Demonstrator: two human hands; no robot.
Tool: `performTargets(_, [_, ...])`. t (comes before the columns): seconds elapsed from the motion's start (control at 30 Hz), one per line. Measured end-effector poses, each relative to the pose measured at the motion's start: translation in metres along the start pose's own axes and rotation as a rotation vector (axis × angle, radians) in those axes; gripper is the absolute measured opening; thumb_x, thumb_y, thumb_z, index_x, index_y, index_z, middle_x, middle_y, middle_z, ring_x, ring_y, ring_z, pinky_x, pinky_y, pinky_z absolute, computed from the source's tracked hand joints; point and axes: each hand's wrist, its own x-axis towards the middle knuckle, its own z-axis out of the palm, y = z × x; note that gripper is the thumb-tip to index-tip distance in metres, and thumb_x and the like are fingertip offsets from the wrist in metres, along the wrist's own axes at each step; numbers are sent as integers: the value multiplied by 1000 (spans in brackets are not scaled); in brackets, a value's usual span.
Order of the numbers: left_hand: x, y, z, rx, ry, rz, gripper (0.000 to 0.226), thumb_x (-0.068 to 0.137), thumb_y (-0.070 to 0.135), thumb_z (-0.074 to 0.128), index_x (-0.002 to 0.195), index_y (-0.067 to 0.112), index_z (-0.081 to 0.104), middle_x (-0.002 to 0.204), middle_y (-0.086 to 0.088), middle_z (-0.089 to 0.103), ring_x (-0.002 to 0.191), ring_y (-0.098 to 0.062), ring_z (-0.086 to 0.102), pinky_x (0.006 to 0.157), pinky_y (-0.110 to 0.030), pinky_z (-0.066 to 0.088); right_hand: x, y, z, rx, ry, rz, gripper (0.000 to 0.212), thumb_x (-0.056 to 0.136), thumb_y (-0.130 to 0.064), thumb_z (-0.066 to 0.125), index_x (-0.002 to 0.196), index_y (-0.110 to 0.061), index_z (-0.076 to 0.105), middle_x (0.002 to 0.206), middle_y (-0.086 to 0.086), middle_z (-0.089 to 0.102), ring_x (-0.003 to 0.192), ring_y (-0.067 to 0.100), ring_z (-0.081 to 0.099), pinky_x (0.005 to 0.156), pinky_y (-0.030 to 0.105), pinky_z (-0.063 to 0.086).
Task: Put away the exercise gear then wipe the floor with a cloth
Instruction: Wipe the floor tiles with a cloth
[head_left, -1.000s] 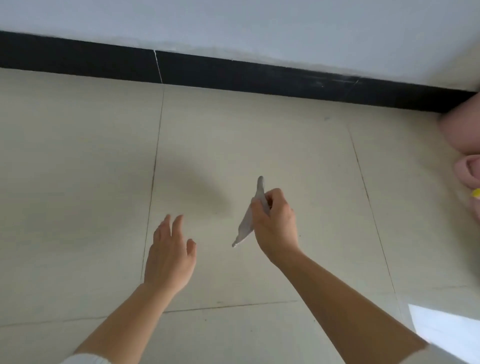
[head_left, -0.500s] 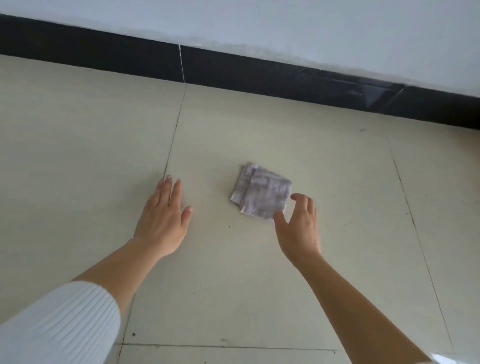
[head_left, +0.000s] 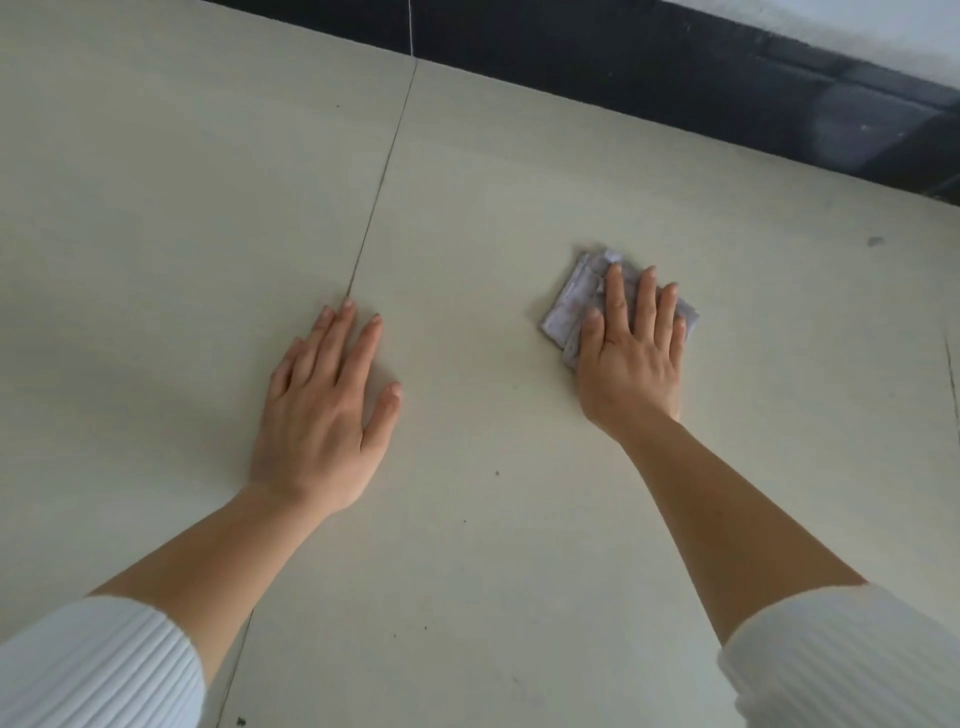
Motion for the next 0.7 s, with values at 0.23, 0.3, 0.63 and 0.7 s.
performTargets(0.23, [1, 1, -2, -4, 10, -6, 62, 92, 44, 30, 145, 13, 35, 154, -10, 29, 143, -23, 24, 113, -39, 19, 67, -1, -13, 31, 45, 75, 53, 102, -42, 10, 152, -32, -3, 161, 0, -7, 147, 22, -13, 118, 38, -9])
performTargets(0.3, [2, 1, -2, -2, 14, -12, 62, 92, 44, 30, 145, 13, 35, 153, -10, 30, 142, -23, 25, 113, -39, 18, 79, -8, -14, 42, 48, 116, 53, 102, -41, 10, 152, -31, -3, 161, 2, -6, 147, 23, -12, 118, 40, -9])
performTargets(0.63, [4, 2, -4, 13, -15, -35, 62, 90, 45, 32, 144, 16, 36, 153, -8, 31, 141, -23, 27, 110, -38, 20, -27, -58, 3, 10, -118, -267, 59, 100, -46, 16, 151, -31, -8, 160, 0, -9, 146, 20, -16, 117, 36, -15])
performTargets(0.7, [5, 3, -4, 12, -15, -41, 62, 89, 45, 30, 143, 15, 38, 152, -9, 32, 140, -22, 26, 109, -39, 21, -68, -63, 13, -2, -168, -380, 59, 99, -45, 18, 151, -30, -6, 161, 0, -4, 145, 18, -17, 116, 38, -14])
